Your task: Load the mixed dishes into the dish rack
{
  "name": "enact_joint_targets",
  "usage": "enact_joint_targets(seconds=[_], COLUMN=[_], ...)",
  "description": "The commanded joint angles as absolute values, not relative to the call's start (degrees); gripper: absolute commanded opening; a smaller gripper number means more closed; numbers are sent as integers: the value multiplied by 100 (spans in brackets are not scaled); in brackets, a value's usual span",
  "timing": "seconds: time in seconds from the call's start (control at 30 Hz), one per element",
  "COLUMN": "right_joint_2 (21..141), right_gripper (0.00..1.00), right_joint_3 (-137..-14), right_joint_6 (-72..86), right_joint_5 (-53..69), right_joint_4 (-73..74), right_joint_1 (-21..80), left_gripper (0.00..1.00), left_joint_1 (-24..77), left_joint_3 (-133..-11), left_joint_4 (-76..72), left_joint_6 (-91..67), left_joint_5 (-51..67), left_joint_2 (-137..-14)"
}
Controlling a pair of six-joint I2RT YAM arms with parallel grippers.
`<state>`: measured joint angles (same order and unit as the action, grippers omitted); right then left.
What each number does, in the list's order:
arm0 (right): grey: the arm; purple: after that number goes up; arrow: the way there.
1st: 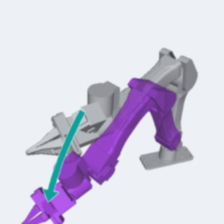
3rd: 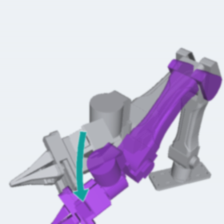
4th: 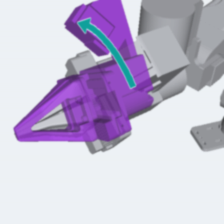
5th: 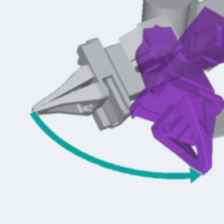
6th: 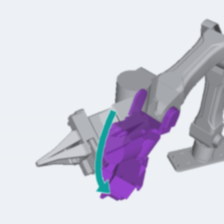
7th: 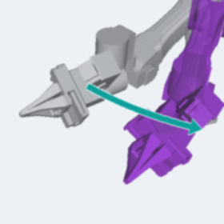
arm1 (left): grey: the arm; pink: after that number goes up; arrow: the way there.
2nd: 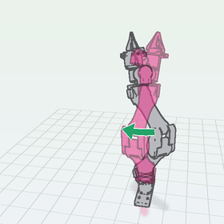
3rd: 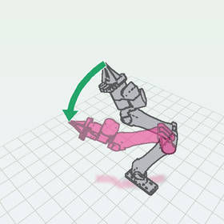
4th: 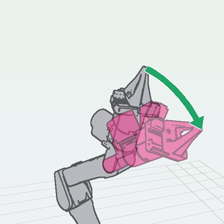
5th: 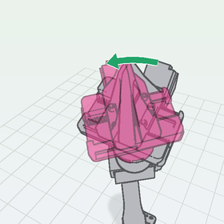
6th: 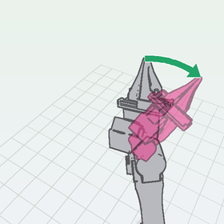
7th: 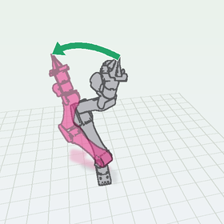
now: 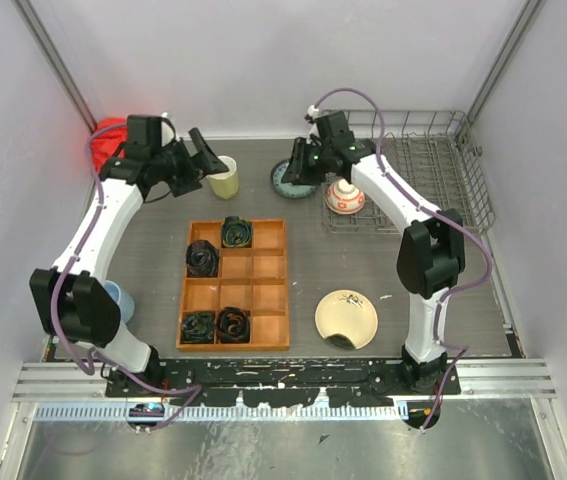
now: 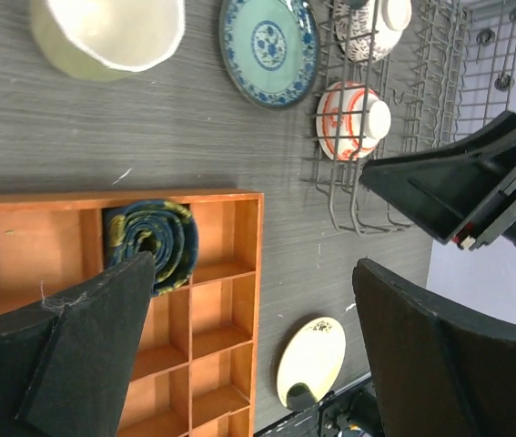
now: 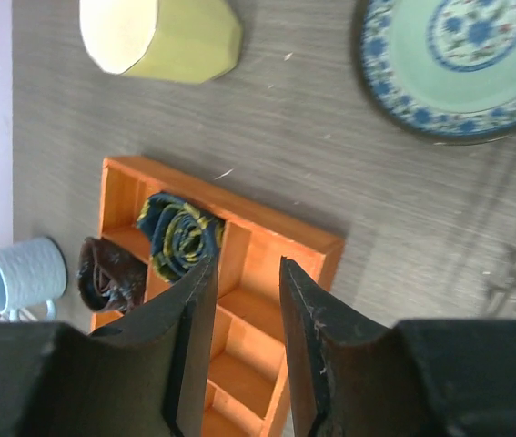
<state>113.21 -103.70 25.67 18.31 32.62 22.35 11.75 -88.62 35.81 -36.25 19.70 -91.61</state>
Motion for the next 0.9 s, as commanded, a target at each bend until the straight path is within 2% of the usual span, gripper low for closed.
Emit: enact_joint_targets(seconds=[0.0, 0.13, 0.27, 0.43, 0.57, 0.87], right_joint_2=[11221, 11451, 11839, 12550, 13178, 13406], right_gripper=[40, 42, 48, 58, 61, 63], right_joint_3=[-10717, -10991, -11518, -12458, -13143, -12925], right_joint_6=[2728, 2730, 2817, 3230, 3679, 4130], right_joint_5=[1798, 1790, 1702, 1303, 1243, 712], right_joint_4=[3165, 3169, 3199, 3212, 3229, 2323], right_joint_1=[2518, 2794, 2997, 3050, 3090, 3340], left_gripper=[98, 98, 98, 99, 98, 98], left_joint_1=[811, 359, 10, -76, -73, -72], left_joint_3=[-8432, -8040, -7811, -7736, -7740, -7848], left_joint_4=[3582, 3784, 3973, 3982, 3985, 4028], left_joint_6=[-3555, -3539, -3477, -3495, -3531, -3393], left_joint_5=[2212, 2074, 1955, 1926, 1927, 1999], left_joint_2=[-8605, -8271, -8102, -8062, -8067, -8140])
